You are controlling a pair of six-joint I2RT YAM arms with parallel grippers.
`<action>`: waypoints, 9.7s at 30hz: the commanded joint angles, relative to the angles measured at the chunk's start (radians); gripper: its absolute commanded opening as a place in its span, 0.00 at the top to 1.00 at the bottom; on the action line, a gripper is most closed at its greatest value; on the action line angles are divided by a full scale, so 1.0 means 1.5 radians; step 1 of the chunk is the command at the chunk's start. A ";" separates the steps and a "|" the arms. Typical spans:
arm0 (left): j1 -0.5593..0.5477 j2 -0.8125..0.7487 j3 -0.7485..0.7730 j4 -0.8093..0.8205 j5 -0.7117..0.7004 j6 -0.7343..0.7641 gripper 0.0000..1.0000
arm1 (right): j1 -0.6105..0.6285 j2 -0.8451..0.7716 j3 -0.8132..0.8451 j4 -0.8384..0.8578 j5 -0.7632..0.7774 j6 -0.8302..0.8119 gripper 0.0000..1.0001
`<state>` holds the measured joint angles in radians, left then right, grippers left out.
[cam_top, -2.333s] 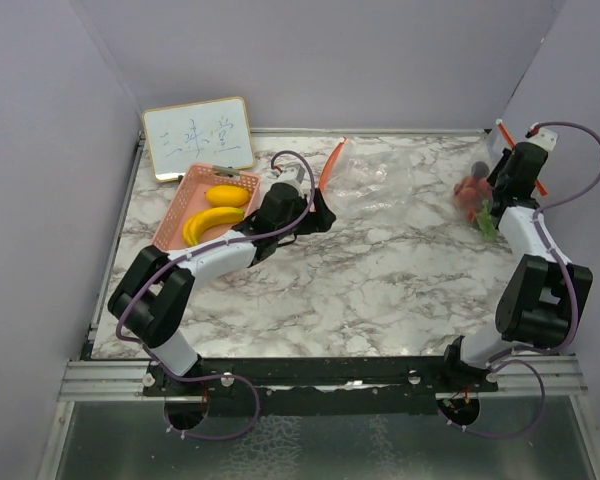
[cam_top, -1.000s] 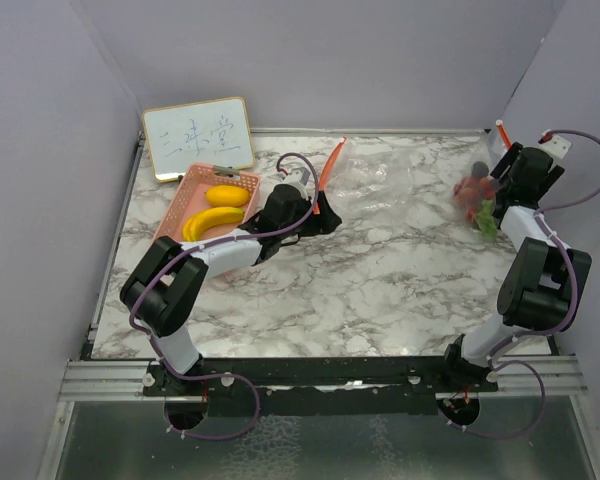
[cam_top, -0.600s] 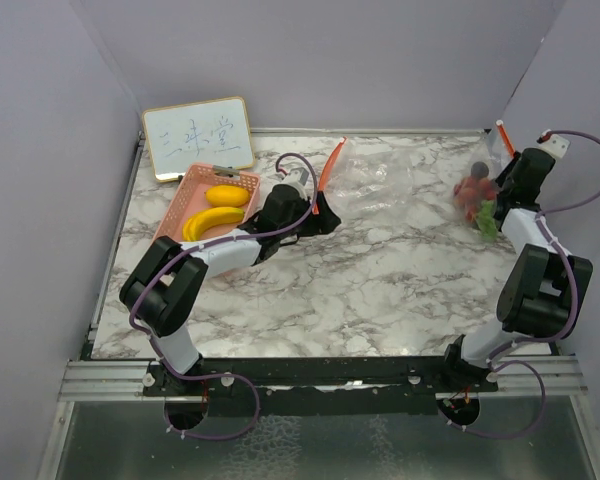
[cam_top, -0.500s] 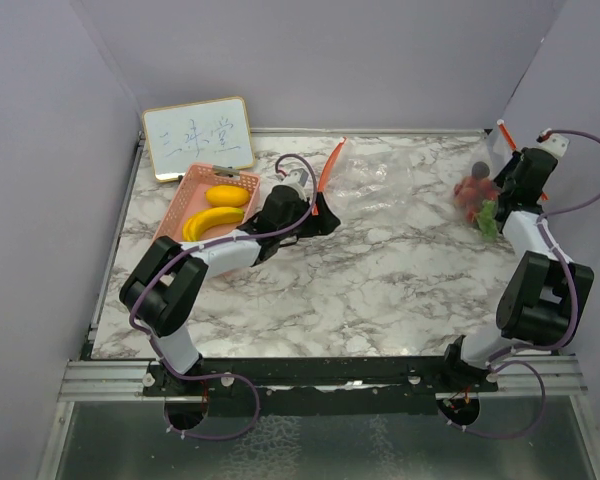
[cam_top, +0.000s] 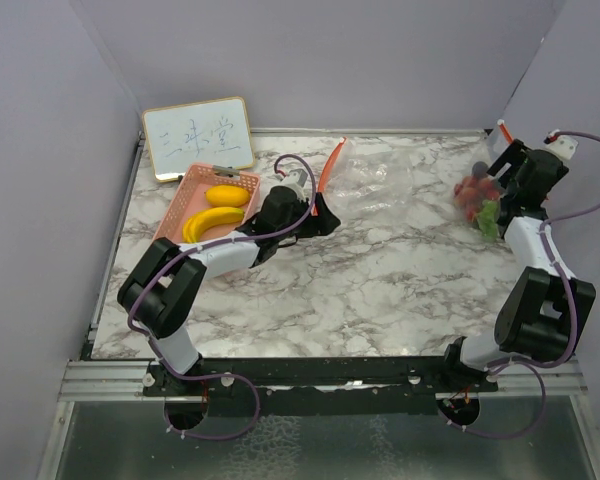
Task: Open the zip-top bag and remove the fake food
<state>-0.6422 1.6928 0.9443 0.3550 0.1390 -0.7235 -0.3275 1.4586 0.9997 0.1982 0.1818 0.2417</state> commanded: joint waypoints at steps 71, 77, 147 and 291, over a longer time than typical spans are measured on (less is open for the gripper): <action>0.041 0.007 -0.078 0.130 0.052 -0.067 0.27 | 0.141 -0.423 -0.383 -0.030 -0.433 0.049 0.99; 0.041 0.037 -0.045 0.132 0.056 -0.074 0.27 | 0.141 -0.504 -0.299 -0.151 -0.490 0.015 0.99; 0.116 0.170 0.081 0.945 0.543 -0.130 0.32 | 0.152 -0.334 -0.289 0.526 -1.028 0.535 0.99; 0.154 0.193 0.055 0.944 0.759 -0.197 1.00 | 0.696 -0.171 -0.025 -0.160 -0.123 -0.237 0.58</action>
<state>-0.4149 2.0056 1.0103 1.5372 1.2579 -1.0130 0.7170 1.2152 0.9936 -0.0303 0.0830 -0.1101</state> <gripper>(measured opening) 0.012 0.421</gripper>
